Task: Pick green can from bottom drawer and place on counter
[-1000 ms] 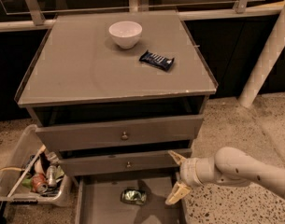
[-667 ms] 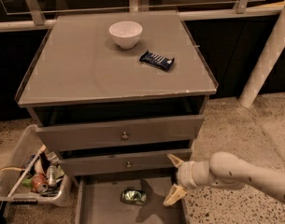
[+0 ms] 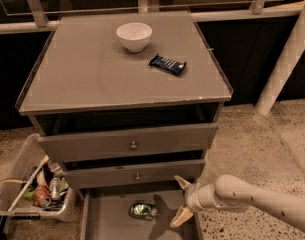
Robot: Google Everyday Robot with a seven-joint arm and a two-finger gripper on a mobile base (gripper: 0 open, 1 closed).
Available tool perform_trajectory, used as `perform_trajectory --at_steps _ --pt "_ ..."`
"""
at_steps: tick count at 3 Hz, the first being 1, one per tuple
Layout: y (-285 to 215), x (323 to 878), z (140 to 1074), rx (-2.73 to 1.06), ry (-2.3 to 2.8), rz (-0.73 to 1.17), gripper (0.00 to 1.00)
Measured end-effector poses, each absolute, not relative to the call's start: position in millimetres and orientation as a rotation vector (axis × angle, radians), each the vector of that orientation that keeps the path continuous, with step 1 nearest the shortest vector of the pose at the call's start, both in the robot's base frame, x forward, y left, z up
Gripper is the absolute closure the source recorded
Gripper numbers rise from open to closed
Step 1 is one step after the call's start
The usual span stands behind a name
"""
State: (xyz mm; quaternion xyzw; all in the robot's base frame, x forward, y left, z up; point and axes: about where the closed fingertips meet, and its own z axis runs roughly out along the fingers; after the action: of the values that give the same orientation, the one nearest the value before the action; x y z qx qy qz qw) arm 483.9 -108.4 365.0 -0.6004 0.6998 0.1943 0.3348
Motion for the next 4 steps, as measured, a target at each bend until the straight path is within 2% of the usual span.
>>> perform_trajectory --at_steps 1,4 --pt "-108.3 483.9 365.0 -1.567 1.826 0.507 0.00" --pt "-64.7 471.5 284.2 -1.478 1.830 0.761 0.00"
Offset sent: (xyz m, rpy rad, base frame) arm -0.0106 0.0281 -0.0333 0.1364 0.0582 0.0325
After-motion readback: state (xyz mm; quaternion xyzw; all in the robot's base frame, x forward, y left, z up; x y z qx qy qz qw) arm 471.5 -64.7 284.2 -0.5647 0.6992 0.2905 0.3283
